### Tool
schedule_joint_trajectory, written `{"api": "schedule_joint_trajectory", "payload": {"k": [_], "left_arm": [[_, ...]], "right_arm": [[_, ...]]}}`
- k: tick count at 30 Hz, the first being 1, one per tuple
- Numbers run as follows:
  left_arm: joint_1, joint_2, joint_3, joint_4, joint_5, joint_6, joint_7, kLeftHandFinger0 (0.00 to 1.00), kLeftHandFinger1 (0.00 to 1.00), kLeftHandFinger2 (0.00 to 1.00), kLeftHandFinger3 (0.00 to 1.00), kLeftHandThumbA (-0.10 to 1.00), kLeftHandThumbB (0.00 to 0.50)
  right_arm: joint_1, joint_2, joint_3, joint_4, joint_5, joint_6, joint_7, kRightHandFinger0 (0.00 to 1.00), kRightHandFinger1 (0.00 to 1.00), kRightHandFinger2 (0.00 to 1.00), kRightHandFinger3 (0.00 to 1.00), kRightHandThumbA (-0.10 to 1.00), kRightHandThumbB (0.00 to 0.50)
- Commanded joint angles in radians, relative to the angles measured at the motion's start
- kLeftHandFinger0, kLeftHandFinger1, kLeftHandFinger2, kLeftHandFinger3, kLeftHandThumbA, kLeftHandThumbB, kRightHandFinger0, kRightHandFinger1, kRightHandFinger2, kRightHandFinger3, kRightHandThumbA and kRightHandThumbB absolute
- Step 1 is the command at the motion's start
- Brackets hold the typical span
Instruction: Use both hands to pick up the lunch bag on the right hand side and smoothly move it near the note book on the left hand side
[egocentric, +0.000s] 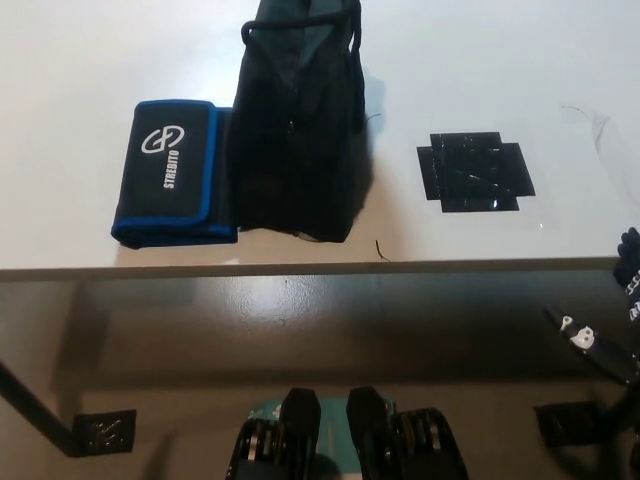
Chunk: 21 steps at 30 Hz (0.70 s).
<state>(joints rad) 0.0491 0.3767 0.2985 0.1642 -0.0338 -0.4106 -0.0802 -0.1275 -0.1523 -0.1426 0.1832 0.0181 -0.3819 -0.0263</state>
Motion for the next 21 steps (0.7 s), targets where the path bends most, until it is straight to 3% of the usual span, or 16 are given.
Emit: {"api": "schedule_joint_trajectory", "payload": {"k": [1, 3, 7, 21], "left_arm": [[-0.012, 0.017, 0.021, 0.013, -0.027, -0.059, 0.007, 1.00, 1.00, 1.00, 1.00, 1.00, 0.198], [-0.023, 0.015, 0.021, 0.044, -0.040, -0.059, -0.001, 1.00, 1.00, 1.00, 1.00, 1.00, 0.208], [-0.036, 0.015, 0.024, 0.064, -0.057, -0.059, -0.011, 1.00, 1.00, 1.00, 1.00, 1.00, 0.154], [-0.043, 0.023, 0.020, 0.057, -0.099, -0.059, -0.013, 1.00, 1.00, 1.00, 1.00, 1.00, 0.163]], "right_arm": [[-0.021, -0.004, 0.004, -0.003, 0.041, -0.040, 0.022, 1.00, 1.00, 1.00, 1.00, 1.00, 0.136], [-0.019, 0.000, 0.007, 0.015, 0.054, -0.039, 0.030, 1.00, 1.00, 1.00, 1.00, 1.00, 0.145], [-0.025, 0.003, 0.010, 0.054, 0.054, -0.049, 0.033, 1.00, 1.00, 1.00, 1.00, 1.00, 0.129], [-0.060, -0.001, 0.012, 0.099, 0.048, -0.063, 0.030, 1.00, 1.00, 1.00, 1.00, 1.00, 0.128]]}}
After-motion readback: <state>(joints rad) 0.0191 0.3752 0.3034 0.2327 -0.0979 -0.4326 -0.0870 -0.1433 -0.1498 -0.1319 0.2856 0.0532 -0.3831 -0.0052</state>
